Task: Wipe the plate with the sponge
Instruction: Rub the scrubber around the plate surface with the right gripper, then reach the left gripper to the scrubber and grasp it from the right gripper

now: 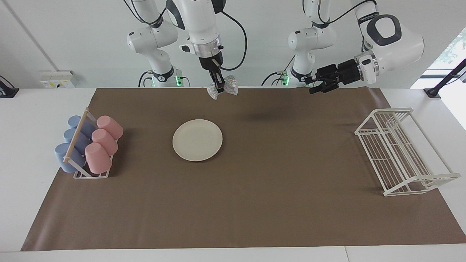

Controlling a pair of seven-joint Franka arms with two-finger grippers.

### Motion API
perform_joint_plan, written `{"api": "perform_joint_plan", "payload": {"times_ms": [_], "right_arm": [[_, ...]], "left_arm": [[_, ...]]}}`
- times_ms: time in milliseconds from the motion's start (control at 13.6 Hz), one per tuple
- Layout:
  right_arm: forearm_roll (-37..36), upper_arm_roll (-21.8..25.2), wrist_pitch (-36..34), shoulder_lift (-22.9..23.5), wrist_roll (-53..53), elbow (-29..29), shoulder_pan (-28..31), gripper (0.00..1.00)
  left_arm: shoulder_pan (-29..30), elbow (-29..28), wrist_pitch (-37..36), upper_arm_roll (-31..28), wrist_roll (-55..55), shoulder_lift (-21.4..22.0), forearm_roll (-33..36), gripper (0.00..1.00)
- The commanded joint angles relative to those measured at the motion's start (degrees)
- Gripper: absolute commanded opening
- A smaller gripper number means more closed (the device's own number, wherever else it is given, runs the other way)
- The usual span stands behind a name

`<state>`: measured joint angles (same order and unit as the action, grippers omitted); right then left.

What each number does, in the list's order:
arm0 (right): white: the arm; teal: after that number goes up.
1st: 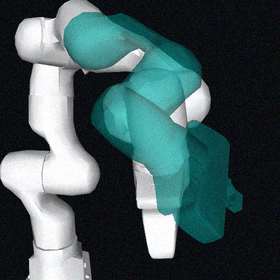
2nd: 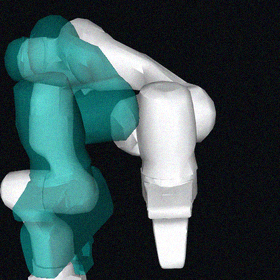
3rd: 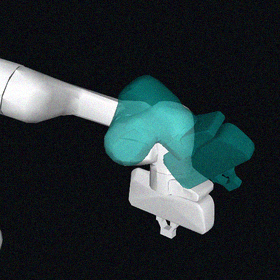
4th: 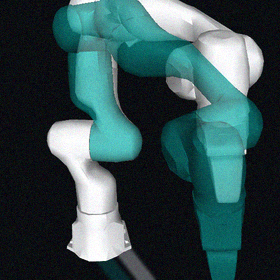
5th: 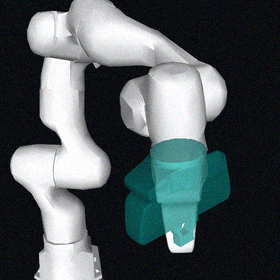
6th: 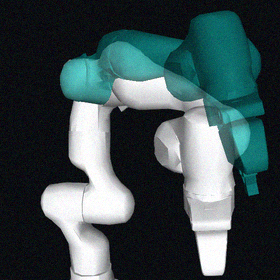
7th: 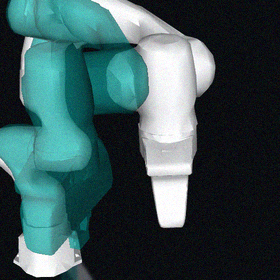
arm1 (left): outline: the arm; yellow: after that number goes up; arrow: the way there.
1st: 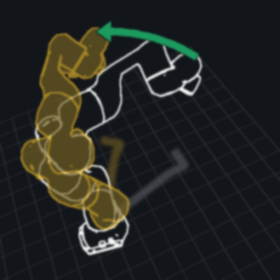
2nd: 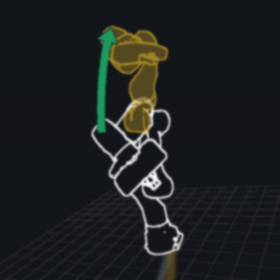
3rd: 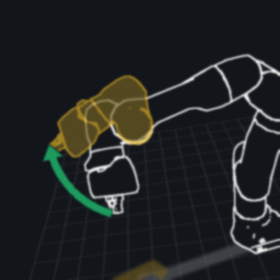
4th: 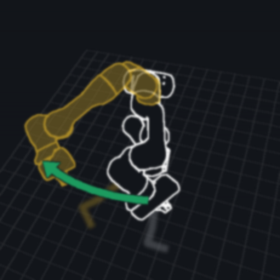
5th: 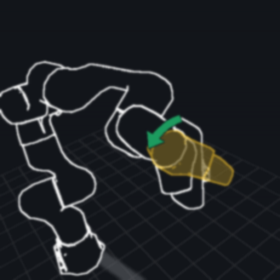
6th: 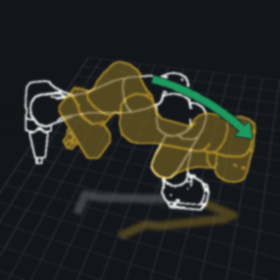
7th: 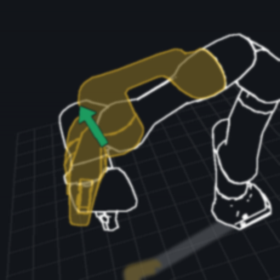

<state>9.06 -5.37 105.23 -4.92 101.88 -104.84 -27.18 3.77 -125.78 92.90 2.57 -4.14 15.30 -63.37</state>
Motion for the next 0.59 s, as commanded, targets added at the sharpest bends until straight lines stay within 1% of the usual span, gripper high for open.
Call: {"api": "perform_joint_plan", "payload": {"times_ms": [0,147,293,367,513], "right_arm": [[-1.06,-0.16,-0.99,0.70,1.39,1.48,0.10,0.00],[-1.06,-0.16,-0.99,0.70,1.39,1.48,0.10,0.00],[-1.06,-0.16,-0.90,0.70,1.48,1.48,0.10,0.00],[-1.06,-0.16,-0.99,0.70,1.48,1.39,0.10,0.00],[-1.06,-0.25,-0.99,0.62,1.48,1.39,0.10,0.00]], "left_arm": [[-6.56,-5.17,4.29,-0.46,0.72,3.59,-5.43,1.00],[-9.81,-6.05,6.84,-0.37,0.71,3.77,-8.16,1.00],[-14.82,-7.37,11.75,-0.37,0.71,4.21,-10.62,1.00],[-17.89,-7.98,15.17,-0.37,0.71,4.30,-12.90,1.00],[-25.44,-8.16,24.56,-0.37,0.89,4.13,-17.91,1.00]]}}
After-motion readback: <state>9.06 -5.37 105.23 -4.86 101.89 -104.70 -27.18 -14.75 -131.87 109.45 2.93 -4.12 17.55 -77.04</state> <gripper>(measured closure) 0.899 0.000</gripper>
